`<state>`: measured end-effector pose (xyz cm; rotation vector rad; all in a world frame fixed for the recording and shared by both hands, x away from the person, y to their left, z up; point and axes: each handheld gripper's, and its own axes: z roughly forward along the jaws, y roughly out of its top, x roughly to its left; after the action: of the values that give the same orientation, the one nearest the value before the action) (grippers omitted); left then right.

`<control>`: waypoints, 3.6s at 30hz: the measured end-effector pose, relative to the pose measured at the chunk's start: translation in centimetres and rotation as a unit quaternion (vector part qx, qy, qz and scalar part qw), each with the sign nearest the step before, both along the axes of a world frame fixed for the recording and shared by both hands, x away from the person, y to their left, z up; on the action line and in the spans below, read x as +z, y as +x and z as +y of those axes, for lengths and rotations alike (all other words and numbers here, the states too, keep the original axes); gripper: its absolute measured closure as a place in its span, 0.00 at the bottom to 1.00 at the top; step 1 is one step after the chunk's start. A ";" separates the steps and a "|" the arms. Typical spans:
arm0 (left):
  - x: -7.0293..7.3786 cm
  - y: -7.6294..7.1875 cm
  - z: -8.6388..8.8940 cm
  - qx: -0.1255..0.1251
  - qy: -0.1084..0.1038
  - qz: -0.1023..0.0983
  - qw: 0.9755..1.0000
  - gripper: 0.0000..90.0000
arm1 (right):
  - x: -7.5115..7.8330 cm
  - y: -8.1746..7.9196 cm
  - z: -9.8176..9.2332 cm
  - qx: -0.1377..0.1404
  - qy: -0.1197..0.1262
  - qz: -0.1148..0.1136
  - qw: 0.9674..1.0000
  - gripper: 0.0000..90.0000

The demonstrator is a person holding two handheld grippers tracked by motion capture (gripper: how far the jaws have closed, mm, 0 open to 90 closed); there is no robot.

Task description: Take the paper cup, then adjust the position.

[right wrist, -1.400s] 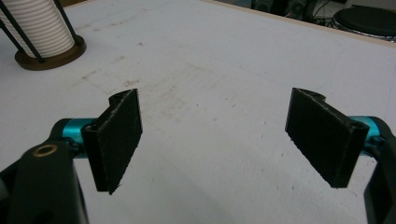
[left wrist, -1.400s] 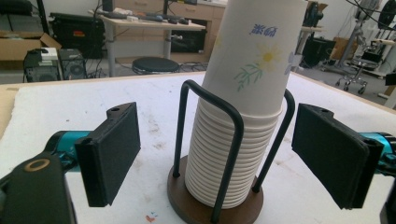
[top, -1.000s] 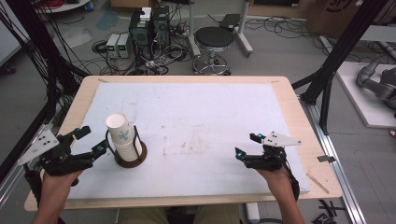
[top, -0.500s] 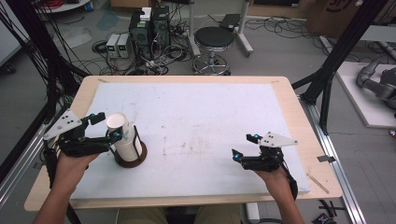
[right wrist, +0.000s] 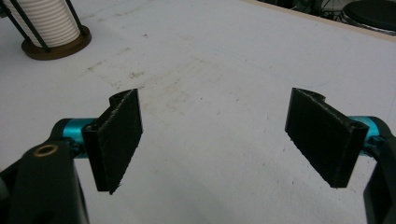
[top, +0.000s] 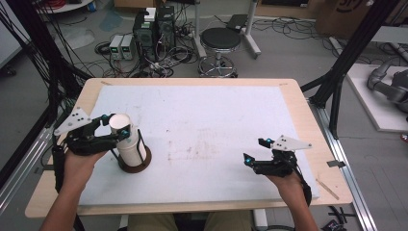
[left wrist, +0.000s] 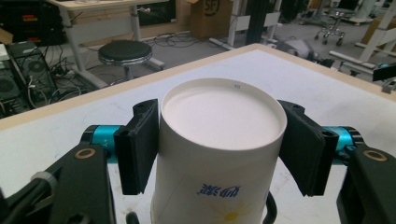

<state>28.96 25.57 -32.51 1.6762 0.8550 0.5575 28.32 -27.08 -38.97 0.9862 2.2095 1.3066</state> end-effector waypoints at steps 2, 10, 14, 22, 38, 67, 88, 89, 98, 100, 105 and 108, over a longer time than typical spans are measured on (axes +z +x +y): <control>0.2 0.0 0.1 -0.002 -0.004 0.000 1.000 0.37 | 0.0 -0.2 0.2 -0.001 0.000 0.001 1.000 0.21; 2.7 -0.7 0.6 0.001 -0.028 -0.028 0.999 0.39 | -0.3 -0.2 0.7 0.007 -0.003 0.006 1.000 0.21; 4.1 -0.8 0.5 0.000 -0.030 -0.041 0.999 0.39 | -0.2 0.0 0.5 0.005 0.006 0.005 1.000 0.21; 7.6 -0.6 -0.8 -0.004 -0.035 -0.066 0.997 0.40 | -0.2 0.5 0.4 0.010 0.013 0.001 1.000 0.21; 8.5 0.6 -6.0 -0.082 -0.069 -0.070 0.992 0.40 | -0.1 0.6 -0.5 0.011 0.019 -0.009 1.000 0.21; 3.2 1.7 -12.8 -0.149 -0.042 -0.043 0.987 0.40 | 0.0 1.6 0.2 0.052 0.042 -0.006 0.998 0.21; -1.3 2.1 -15.5 -0.229 -0.038 -0.015 0.973 0.40 | 0.9 2.0 4.8 0.178 0.070 -0.012 0.981 0.21; -1.4 2.1 -15.6 -0.234 -0.037 -0.015 0.971 0.40 | 0.9 2.0 5.1 0.185 0.071 -0.010 0.980 0.21; -2.0 1.8 -16.6 -0.269 -0.033 -0.011 0.962 0.40 | 0.9 2.5 7.7 0.243 0.083 -0.009 0.967 0.21; -2.1 1.7 -16.9 -0.275 -0.034 -0.008 0.961 0.40 | 0.9 2.4 8.1 0.252 0.086 -0.004 0.964 0.21; -2.5 1.6 -17.4 -0.289 -0.041 -0.005 0.956 0.40 | 0.7 2.4 8.6 0.266 0.090 -0.002 0.960 0.21; -2.6 1.6 -17.6 -0.295 -0.044 -0.003 0.955 0.40 | 0.6 2.4 8.9 0.272 0.094 0.003 0.958 0.22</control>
<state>30.52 8.00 -35.07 1.7371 0.3321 0.1096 30.75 -18.15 -38.40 0.4387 2.4974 1.7705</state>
